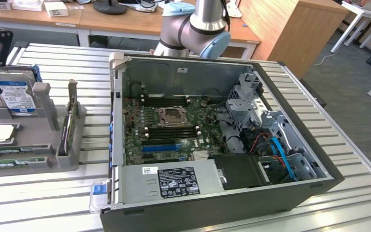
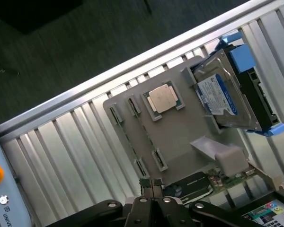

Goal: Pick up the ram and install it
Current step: 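Pick up the ram and move it above insertion slot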

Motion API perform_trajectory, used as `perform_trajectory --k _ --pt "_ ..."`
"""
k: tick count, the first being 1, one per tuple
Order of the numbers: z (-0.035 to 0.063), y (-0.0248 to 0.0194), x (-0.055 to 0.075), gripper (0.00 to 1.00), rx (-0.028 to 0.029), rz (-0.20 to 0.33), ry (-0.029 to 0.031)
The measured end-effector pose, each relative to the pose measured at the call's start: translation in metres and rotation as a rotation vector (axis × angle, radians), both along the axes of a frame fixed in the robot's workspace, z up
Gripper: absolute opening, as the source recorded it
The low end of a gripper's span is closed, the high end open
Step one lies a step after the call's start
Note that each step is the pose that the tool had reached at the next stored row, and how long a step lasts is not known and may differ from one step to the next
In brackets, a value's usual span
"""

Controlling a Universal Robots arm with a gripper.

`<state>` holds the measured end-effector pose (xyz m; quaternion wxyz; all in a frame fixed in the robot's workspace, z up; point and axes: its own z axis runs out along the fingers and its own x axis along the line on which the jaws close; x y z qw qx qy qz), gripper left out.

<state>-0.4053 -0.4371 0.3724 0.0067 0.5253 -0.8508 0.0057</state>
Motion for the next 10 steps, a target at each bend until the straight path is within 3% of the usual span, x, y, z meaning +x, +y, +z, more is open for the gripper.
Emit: perform_trajectory --k 10 --pt "-0.0014 0.0 0.0 0.11 -0.005 0.181 -0.0001"
